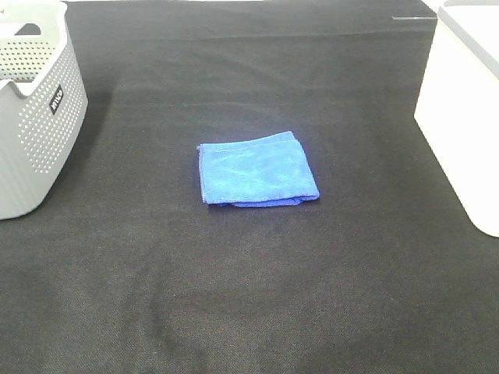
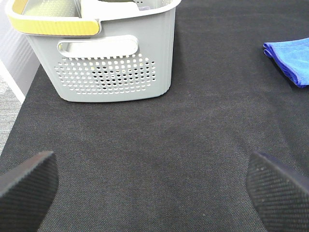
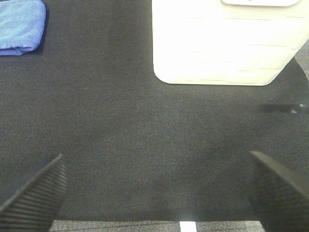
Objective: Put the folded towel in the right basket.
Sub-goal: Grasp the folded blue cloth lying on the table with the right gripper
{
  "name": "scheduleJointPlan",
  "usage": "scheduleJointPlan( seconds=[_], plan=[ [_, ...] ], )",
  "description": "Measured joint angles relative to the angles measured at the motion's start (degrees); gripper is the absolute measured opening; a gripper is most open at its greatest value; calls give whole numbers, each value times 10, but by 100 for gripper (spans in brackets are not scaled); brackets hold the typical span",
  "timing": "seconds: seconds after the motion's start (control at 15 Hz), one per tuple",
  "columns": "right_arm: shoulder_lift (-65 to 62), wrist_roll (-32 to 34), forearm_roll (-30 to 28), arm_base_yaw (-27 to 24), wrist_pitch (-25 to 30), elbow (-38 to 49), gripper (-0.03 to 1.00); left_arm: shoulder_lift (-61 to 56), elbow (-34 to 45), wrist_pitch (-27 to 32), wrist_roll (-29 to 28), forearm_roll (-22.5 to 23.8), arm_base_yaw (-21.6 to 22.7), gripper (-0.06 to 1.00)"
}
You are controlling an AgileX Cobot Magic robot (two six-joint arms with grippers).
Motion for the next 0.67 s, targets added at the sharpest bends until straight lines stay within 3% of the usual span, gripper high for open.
scheduleJointPlan(
  seconds=[0.67],
  plan=[
    [0,0,0,0,0,0,96,0,0,0,0,0,0,99]
  ],
)
